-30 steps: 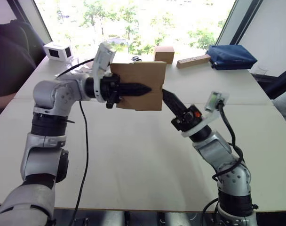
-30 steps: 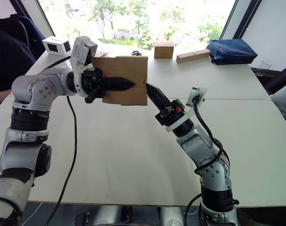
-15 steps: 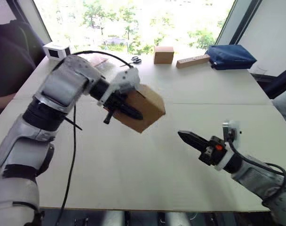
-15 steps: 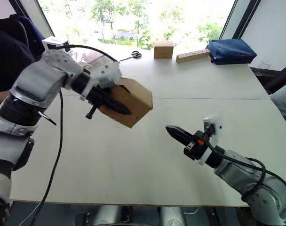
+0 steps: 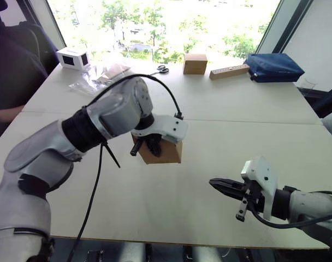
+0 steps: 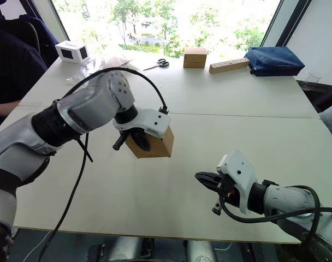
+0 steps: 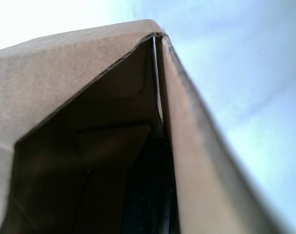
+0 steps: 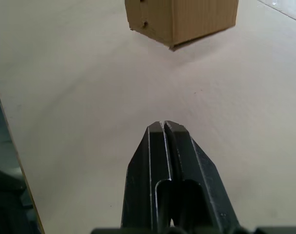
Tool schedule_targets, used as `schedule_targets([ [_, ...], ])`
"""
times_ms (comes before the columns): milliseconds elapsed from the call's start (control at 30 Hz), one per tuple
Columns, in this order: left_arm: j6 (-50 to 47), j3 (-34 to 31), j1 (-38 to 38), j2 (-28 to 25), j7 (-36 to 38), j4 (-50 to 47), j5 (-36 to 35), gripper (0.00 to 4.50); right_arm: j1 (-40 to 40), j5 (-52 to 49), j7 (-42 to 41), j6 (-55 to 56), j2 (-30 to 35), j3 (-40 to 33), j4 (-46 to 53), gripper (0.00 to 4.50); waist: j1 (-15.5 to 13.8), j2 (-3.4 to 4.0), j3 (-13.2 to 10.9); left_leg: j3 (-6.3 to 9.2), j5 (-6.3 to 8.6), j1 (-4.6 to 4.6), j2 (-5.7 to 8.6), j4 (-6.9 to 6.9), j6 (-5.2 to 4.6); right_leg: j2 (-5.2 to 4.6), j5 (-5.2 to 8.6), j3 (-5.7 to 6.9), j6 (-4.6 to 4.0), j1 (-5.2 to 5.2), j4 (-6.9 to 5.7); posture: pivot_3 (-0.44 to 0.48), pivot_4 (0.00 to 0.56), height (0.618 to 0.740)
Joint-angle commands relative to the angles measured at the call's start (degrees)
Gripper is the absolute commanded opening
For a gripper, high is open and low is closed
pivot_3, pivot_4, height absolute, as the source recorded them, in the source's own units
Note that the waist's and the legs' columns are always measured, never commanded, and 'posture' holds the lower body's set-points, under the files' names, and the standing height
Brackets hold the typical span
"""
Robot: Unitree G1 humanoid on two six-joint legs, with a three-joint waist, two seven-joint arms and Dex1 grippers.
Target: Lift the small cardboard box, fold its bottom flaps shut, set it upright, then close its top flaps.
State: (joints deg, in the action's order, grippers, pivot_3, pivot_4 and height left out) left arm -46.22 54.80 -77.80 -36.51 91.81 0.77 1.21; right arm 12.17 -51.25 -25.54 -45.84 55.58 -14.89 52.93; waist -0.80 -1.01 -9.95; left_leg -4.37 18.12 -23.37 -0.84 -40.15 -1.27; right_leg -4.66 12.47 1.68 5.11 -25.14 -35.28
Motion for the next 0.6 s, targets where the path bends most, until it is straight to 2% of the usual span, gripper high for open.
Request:
schedule_targets([
  [33,-5.51,1.01,-0.78,3.02,0.03,-1.62,1.52,0.0,-2.09,2.14,2.05,-0.27,-0.49,1.1,1.94,0.02,0.02,0.0,0.0,-0.01,0.0,0.0,0.0,0.0,0.0,0.0,0.0,0.0,0.0,0.0,0.0,0.0,0.15,0.74],
  [133,-12.82,1.68,-3.29,6.06,0.65,-1.3,-0.84,0.0,-4.02,4.22,3.67,-0.97,-1.17,3.11,1.3,0.02,-0.06,-0.01,-0.01,0.01,0.0,-0.02,0.0,-0.01,0.0,0.0,-0.02,0.01,0.04,-0.02,0.0,0.0,0.15,0.74],
  [367,-15.88,5.24,-2.72,6.19,-0.1,-3.32,-1.77,0.0,-6.25,5.21,4.17,-1.03,-3.75,3.57,-0.18,0.02,0.06,0.03,0.01,0.05,0.0,0.02,-0.02,0.0,0.0,0.03,0.02,0.0,0.08,-0.05,-0.14,0.0,0.15,0.74],
  [467,-16.75,5.34,-2.94,7.64,-0.93,-2.3,-2.14,0.8,-5.67,6.78,3.19,-0.57,-3.68,3.3,-1.4,0.0,-0.09,0.02,0.01,0.05,0.0,0.01,-0.01,-0.01,0.0,0.02,0.0,0.01,0.11,-0.04,-0.17,0.0,0.15,0.74],
  [533,-17.11,5.08,-3.32,8.21,-1.19,-1.77,-2.39,1.68,-5.66,7.24,2.48,-0.32,-3.91,3.13,-1.85,0.0,-0.06,0.02,0.01,0.04,0.0,-0.02,0.01,-0.04,0.0,-0.01,0.0,0.0,0.12,-0.04,-0.15,0.0,0.15,0.74],
  [567,-17.49,4.87,-3.68,8.34,-1.03,-1.63,-2.67,1.97,-5.66,7.44,2.15,-0.22,-3.99,3.1,-2.04,0.0,-0.01,0.02,0.01,0.02,0.0,-0.01,0.02,-0.04,-0.01,-0.02,0.0,-0.02,0.12,-0.04,-0.14,0.0,0.15,0.74],
  [600,-18.17,4.03,-4.3,8.59,-0.83,-1.27,-3.25,2.49,-5.58,7.66,1.63,-0.1,-3.95,3.04,-2.3,0.0,0.0,0.02,0.01,0.01,0.0,-0.01,0.03,-0.04,-0.01,-0.02,0.0,-0.03,0.12,-0.04,-0.12,0.0,0.15,0.74],
])
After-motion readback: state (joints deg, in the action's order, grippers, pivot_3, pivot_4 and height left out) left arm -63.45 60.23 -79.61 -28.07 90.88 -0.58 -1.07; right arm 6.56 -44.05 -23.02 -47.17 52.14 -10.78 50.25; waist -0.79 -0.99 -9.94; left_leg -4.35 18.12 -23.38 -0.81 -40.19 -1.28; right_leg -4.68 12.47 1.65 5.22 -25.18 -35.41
